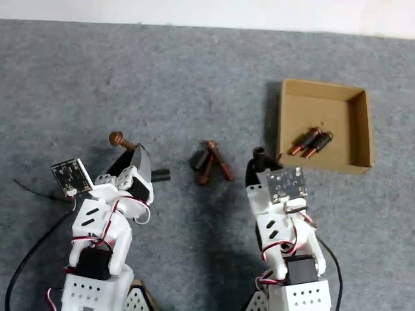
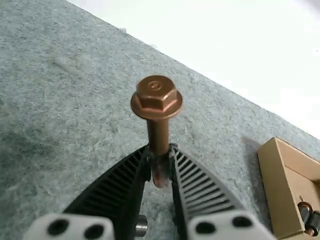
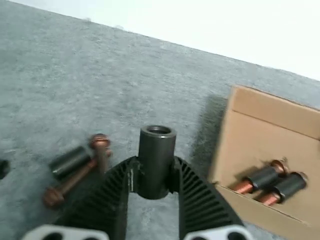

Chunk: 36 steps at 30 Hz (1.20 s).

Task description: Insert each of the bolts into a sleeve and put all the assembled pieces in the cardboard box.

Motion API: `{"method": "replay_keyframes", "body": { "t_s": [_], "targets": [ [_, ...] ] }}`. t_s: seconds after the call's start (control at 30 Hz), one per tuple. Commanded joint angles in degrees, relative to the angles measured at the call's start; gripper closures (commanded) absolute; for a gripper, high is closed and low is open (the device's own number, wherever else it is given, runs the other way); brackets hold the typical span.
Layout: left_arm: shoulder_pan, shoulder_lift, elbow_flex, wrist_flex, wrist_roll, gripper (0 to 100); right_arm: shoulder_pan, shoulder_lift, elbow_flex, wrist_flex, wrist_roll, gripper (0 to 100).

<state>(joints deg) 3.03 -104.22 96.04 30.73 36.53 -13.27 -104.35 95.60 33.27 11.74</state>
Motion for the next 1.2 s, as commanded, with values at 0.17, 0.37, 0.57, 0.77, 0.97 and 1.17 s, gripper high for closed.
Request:
{"method": "replay_keyframes", "body": {
  "t_s": [0.17, 0.37, 0.57, 0.77, 0.97, 1.17],
  "targets": [
    [0.40, -1.01, -4.00, -2.90, -0.09, 99, -2.33, -1.01, 2.24, -1.98, -0.53, 99.4],
    [0.66, -1.01, -7.52, -7.82, 0.09, 99, -12.44, -1.01, 1.10, -3.30, -0.70, 99.4],
    [10.59, -1.01, -8.66, -9.49, 0.09, 99, -18.07, -1.01, 0.75, -3.47, 3.34, 99.4],
    [16.84, -0.66, -5.93, -11.60, 0.00, 99, -22.11, -1.01, 1.19, -3.47, 5.54, 99.4],
    [20.44, -0.66, -3.47, -11.69, 0.00, 99, -22.11, -1.01, 1.19, -3.56, 5.63, 99.4],
    [20.62, -0.57, -2.42, -11.43, 0.00, 99, -22.11, -1.01, 1.19, -3.56, 5.71, 99.4]
  ]
}}
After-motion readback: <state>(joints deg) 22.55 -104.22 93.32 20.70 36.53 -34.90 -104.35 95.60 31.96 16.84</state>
